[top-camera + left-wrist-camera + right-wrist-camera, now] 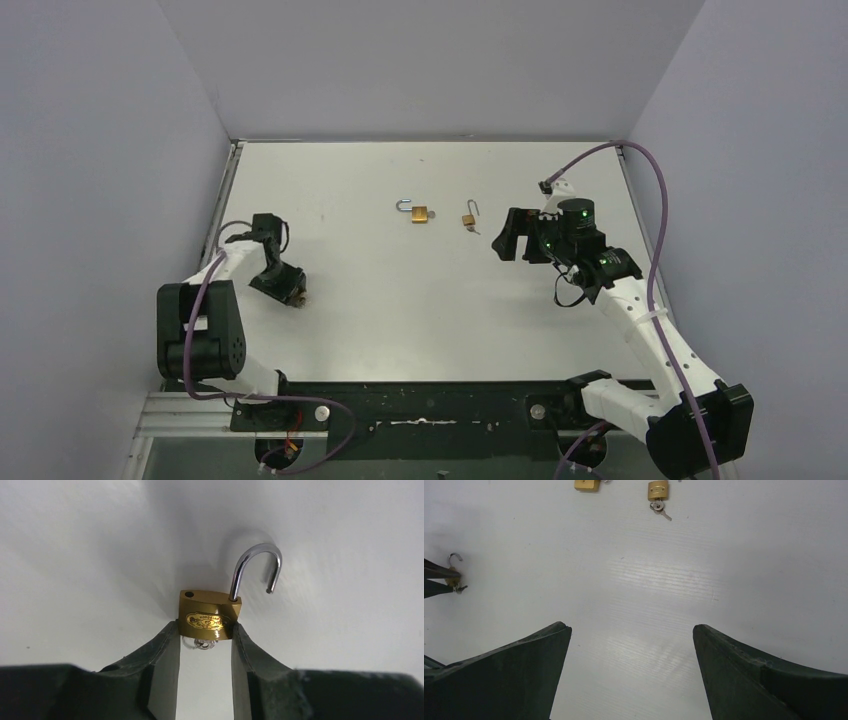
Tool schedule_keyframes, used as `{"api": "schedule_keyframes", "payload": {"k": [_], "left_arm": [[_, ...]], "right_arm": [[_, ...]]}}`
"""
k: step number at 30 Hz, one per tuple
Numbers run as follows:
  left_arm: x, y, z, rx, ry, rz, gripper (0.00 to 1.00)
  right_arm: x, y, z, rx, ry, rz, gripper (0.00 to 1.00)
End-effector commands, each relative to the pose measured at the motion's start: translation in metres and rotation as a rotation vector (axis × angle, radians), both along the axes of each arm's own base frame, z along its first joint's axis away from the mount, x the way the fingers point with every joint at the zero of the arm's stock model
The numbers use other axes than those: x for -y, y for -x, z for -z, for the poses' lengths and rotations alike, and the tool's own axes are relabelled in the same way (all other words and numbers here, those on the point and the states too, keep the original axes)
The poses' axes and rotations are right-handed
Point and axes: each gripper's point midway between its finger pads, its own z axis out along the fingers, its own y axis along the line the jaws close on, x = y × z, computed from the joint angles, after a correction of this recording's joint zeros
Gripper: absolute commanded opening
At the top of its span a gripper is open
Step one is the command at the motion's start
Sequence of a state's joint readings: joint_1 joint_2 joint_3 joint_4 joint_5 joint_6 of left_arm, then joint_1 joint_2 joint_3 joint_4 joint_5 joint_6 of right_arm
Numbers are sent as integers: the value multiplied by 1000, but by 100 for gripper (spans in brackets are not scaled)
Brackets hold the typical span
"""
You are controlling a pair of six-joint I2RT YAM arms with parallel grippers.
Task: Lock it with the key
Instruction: Pick up the lock from the center of the board.
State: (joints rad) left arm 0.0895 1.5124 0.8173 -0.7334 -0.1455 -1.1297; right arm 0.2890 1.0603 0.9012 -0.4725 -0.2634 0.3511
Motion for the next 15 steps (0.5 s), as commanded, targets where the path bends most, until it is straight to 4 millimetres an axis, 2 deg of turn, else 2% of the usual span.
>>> {"api": "schedule_keyframes", "payload": {"k": [1, 2, 6, 10, 12, 15], "left_arm": [[46, -64, -51, 224, 51, 405, 0], [60, -73, -65, 274, 76, 478, 0], [90, -86, -96, 389, 150, 687, 0], [125, -79, -117, 428, 183, 975, 0], [149, -71, -129, 469, 202, 1146, 0], [185, -58, -147, 593, 243, 1365, 0]], "right_arm": [[-8, -4, -22, 71, -34, -35, 100], [-9, -4, -22, 72, -37, -39, 100], [-11, -5, -28, 83, -42, -49, 100], [-16, -4, -34, 93, -55, -75, 100], [-28, -2, -40, 104, -96, -128, 100], [-64, 3, -51, 84, -209, -276, 100]]}}
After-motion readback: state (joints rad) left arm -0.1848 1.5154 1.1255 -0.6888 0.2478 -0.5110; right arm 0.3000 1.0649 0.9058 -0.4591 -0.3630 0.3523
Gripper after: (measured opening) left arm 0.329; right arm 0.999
